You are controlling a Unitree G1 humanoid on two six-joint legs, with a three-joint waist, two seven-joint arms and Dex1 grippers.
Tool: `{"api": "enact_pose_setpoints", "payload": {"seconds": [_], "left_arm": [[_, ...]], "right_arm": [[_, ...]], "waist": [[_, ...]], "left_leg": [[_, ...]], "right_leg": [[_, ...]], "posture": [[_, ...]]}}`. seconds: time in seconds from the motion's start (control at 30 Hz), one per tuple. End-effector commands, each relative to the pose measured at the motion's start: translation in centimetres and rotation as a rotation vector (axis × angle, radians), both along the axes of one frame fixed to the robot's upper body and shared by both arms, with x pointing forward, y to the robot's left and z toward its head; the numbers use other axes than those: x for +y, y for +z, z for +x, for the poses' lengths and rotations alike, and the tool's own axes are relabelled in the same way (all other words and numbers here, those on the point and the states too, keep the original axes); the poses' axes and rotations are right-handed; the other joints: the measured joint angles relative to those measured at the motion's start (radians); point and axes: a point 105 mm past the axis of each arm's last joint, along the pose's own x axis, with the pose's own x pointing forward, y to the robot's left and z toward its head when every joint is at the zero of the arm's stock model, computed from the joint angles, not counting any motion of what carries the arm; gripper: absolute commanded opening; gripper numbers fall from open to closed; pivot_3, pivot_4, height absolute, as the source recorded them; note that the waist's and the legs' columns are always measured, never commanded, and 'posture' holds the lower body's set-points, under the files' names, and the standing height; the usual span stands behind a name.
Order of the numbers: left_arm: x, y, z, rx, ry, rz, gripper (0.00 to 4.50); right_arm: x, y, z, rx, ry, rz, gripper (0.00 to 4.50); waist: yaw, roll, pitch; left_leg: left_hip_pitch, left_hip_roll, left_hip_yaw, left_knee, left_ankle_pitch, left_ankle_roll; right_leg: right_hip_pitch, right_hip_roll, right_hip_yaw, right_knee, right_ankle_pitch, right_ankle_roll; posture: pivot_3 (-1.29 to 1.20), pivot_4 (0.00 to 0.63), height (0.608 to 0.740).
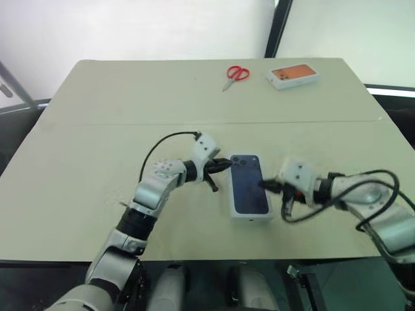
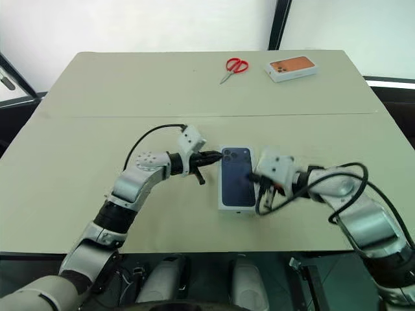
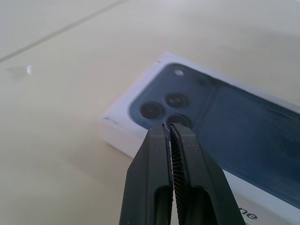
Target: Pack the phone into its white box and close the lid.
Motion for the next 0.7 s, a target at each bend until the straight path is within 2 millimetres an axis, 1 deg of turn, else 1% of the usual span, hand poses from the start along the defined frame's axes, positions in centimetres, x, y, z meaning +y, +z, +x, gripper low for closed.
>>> {"api": "enact_pose_setpoints", "payload": {"seconds": [0.03,0.1,0.13,0.17,0.27,0.33,0.4,0.43,0.5,0.57,0.63,0.7], "left_arm": [[5.0,4.1,0.1,-0.151,0.153,-0.080,0.18],[7.7,4.4,-0.3,-0.169,0.226,-0.072,0.18],[9.5,4.5,-0.6,-0.176,0.274,-0.068,0.18],[10.6,4.6,-0.8,-0.181,0.304,-0.065,0.18],[15.8,3.0,-2.4,-0.166,0.438,0.006,0.18],[17.8,2.5,-3.7,-0.152,0.499,0.008,0.18],[18.8,2.2,-4.7,-0.149,0.538,0.004,0.18],[18.8,2.1,-4.9,-0.150,0.549,0.005,0.18],[19.9,1.7,-5.9,-0.141,0.594,0.001,0.18],[20.7,1.4,-6.7,-0.129,0.627,-0.018,0.18],[20.2,1.4,-6.8,-0.127,0.637,-0.022,0.18],[20.6,1.0,-7.2,-0.127,0.651,0.009,0.18]], "right_arm": [[-1.9,3.1,2.6,-0.099,-0.136,0.141,0.03],[-2.6,4.0,3.5,-0.115,-0.168,0.215,0.03],[-3.0,4.4,3.9,-0.118,-0.187,0.257,0.03],[-3.4,4.7,4.2,-0.119,-0.198,0.285,0.03],[-5.0,4.8,5.5,-0.121,-0.251,0.329,0.03],[-5.9,4.4,6.1,-0.118,-0.269,0.327,0.03],[-6.4,4.0,6.6,-0.106,-0.275,0.328,0.03],[-6.8,3.9,6.8,-0.102,-0.276,0.327,0.03],[-6.6,3.5,6.9,-0.087,-0.252,0.324,0.03],[-6.6,3.2,7.1,-0.078,-0.238,0.334,0.03],[-7.3,3.2,7.4,-0.070,-0.236,0.340,0.03],[-6.5,2.9,7.4,-0.041,-0.184,0.342,0.03]], "waist": [[-0.004,0.000,0.000],[-0.001,0.001,0.000],[-0.002,0.001,0.000],[0.000,0.001,0.000],[0.001,0.002,0.000],[0.000,0.002,0.001],[0.004,0.002,0.001],[0.006,0.002,0.001],[0.007,0.002,0.001],[0.001,0.002,0.001],[0.000,0.002,0.001],[-0.001,0.002,0.001]], "left_leg": [[0.000,0.000,0.000,0.000,0.000,-0.001],[0.000,0.000,0.000,-0.001,0.001,-0.001],[0.000,0.000,0.001,-0.002,0.000,-0.001],[0.000,0.000,0.001,-0.002,0.000,-0.001],[0.000,0.000,0.001,-0.001,-0.002,0.003],[0.000,-0.001,0.001,-0.001,-0.002,0.003],[0.000,-0.001,0.001,-0.002,-0.002,0.003],[0.000,-0.001,0.001,-0.001,-0.002,0.003],[-0.001,-0.001,0.001,-0.001,-0.002,0.003],[-0.001,-0.001,0.002,-0.001,-0.002,0.003],[-0.001,-0.001,0.002,-0.002,-0.002,0.003],[0.000,0.000,0.002,-0.002,-0.002,0.003]], "right_leg": [[0.000,0.000,0.000,0.000,0.000,0.000],[-0.001,0.000,0.000,0.000,0.000,0.000],[-0.001,0.000,0.000,0.000,0.000,0.000],[-0.001,0.000,0.000,-0.001,0.000,0.000],[-0.001,0.000,0.001,-0.001,0.000,0.000],[-0.001,-0.001,0.001,-0.001,0.000,0.000],[-0.001,-0.001,0.001,-0.001,0.000,0.000],[-0.001,-0.001,0.001,-0.001,0.000,0.000],[-0.001,-0.002,0.001,-0.001,0.000,0.000],[-0.001,-0.002,0.001,-0.001,0.000,0.000],[-0.001,-0.001,0.001,-0.001,0.000,0.000],[-0.001,-0.001,0.001,-0.001,0.000,0.000]], "posture": [[0.00,0.150,0.698],[0.00,0.150,0.698],[0.00,0.150,0.698],[0.00,0.150,0.698],[0.00,0.150,0.698],[0.00,0.150,0.698],[0.00,0.150,0.698],[0.00,0.150,0.698],[0.00,0.150,0.698],[0.00,0.150,0.698],[0.00,0.150,0.698],[0.00,0.150,0.698]]}}
